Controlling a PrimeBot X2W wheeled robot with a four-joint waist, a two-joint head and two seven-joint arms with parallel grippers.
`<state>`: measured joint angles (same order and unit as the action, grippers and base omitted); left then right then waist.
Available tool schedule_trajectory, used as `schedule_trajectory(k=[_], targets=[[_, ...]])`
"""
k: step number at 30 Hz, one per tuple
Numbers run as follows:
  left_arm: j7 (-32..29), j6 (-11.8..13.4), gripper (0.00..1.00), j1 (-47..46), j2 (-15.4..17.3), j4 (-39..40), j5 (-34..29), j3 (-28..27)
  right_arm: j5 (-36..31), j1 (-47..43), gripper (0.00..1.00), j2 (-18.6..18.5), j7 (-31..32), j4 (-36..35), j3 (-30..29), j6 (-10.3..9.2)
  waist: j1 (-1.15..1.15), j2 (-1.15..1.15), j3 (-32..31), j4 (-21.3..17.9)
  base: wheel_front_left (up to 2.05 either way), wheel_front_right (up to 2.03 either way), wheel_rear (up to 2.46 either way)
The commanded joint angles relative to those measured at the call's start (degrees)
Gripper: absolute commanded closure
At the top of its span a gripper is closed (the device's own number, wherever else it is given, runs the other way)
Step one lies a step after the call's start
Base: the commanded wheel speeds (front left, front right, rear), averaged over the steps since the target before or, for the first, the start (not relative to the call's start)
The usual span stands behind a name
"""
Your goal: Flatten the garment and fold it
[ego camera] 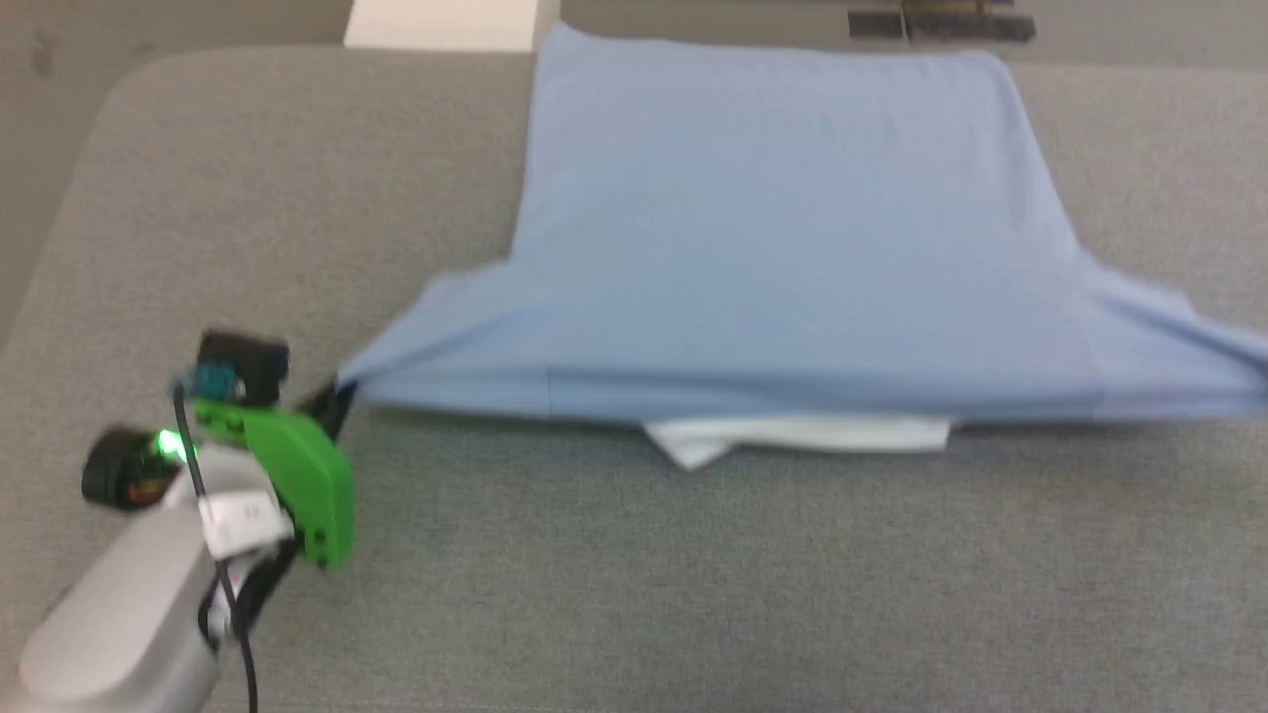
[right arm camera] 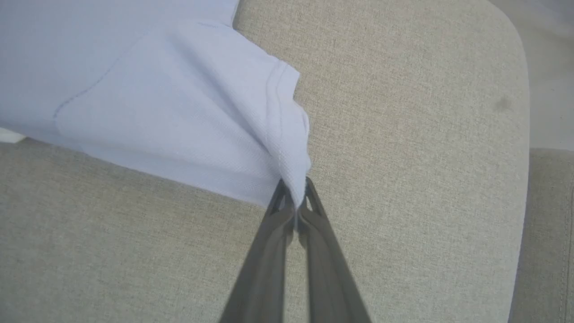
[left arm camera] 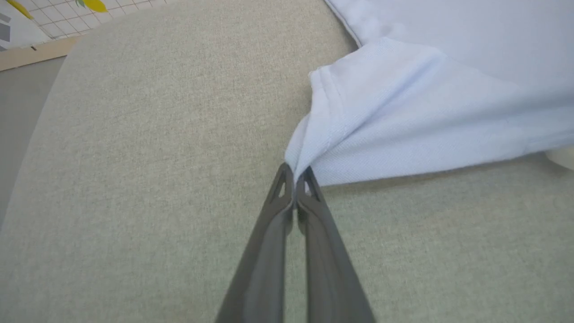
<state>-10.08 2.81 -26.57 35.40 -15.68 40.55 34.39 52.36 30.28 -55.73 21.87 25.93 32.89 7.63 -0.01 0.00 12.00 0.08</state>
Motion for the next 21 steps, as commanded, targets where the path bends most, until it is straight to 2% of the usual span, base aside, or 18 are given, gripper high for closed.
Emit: schedule_trajectory(k=[1,6,11,14,20,21], targets=[[-0.41,1.17,1.0,2.56,2.01,0.78,0.46,-0.27,0.93,-3.11,1.0,-1.54,0.92,-0.24,-1.26,-0.14,0.01,0.0,-3.69,1.15,0.0,0.0,0.0],[-0.45,3.84,1.0,10.0,5.0,5.02,2.35,-1.31,3.77,-13.34,1.0,-3.29,3.71,-3.17,-6.01,-0.14,0.01,0.0,-6.05,1.42,0.0,0.0,0.0],[-2.23,3.89,1.0,17.3,7.67,9.97,6.09,-1.51,3.72,-22.92,1.0,-3.75,7.19,-6.13,-10.93,-0.14,0.01,0.0,-7.31,1.35,0.0,0.0,0.0],[-4.13,4.18,1.0,20.93,8.46,12.76,7.52,-0.45,2.46,-28.3,1.0,-2.8,9.8,-8.12,-14.42,-0.14,0.01,0.0,-7.48,1.41,0.0,0.0,0.0],[-6.75,5.04,1.0,23.97,6.96,16.89,8.65,2.15,-4.43,-34.95,1.0,1.73,13.14,-11.48,-21.78,-0.14,0.01,0.0,-6.54,2.15,0.0,0.0,0.0],[-6.91,5.15,1.0,23.84,6.68,17.36,8.57,2.36,-5.6,-35.43,0.95,2.55,13.63,-11.98,-23.01,-0.14,0.01,0.0,-6.24,2.36,0.0,0.0,0.0]])
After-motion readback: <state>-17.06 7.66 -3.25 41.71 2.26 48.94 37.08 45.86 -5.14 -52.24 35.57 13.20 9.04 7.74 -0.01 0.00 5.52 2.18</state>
